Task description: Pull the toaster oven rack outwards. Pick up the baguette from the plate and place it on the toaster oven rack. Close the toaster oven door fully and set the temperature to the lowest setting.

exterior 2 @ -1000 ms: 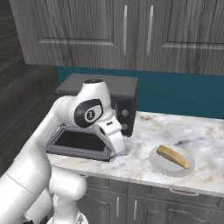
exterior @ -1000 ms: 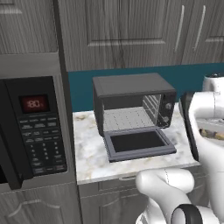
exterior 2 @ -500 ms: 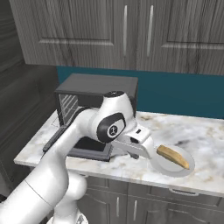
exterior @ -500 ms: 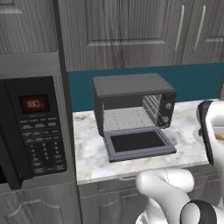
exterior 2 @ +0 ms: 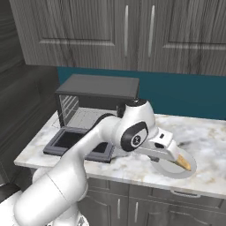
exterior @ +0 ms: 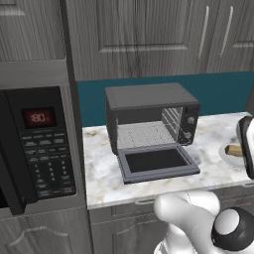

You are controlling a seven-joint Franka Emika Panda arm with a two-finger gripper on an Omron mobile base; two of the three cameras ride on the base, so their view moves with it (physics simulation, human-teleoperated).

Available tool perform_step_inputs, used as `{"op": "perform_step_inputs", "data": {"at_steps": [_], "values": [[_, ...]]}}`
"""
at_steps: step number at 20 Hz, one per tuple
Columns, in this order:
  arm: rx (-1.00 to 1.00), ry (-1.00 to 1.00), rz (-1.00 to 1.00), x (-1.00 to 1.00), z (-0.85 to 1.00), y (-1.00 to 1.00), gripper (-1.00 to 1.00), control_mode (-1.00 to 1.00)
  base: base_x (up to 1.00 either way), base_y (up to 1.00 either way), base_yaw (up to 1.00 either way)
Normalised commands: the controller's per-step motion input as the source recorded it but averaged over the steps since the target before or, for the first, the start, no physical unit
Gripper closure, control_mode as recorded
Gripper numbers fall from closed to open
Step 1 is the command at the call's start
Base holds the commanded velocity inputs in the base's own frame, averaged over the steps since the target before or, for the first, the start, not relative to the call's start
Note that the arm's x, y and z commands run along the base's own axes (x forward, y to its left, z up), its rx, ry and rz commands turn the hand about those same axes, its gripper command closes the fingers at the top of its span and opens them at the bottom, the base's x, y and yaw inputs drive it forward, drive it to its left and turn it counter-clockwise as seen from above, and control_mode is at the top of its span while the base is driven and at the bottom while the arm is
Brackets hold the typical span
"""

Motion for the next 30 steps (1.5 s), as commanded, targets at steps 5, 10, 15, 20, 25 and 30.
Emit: {"op": "perform_step_inputs", "data": {"at_steps": [5, 10, 15, 20, 25, 30], "values": [[0.02, 0.02, 0.31, 0.46, 0.00, -0.38, 1.00, -1.00, 0.00, 0.00, 0.00], [0.04, 0.04, 0.41, 0.35, 0.00, -0.27, 1.00, -1.00, 0.00, 0.00, 0.00], [0.01, 0.12, 0.38, 0.22, 0.00, -0.08, 1.00, -1.00, 0.00, 0.00, 0.00], [0.00, 0.14, 0.36, 0.24, -0.11, 0.00, 1.00, -1.00, 0.00, 0.00, 0.00], [0.00, 0.00, 0.42, 0.20, -0.26, -0.08, 1.00, -1.00, 0.00, 0.00, 0.00], [0.00, 0.00, 0.25, 0.04, -0.26, -0.10, 1.00, -1.00, 0.00, 0.00, 0.00]]}}
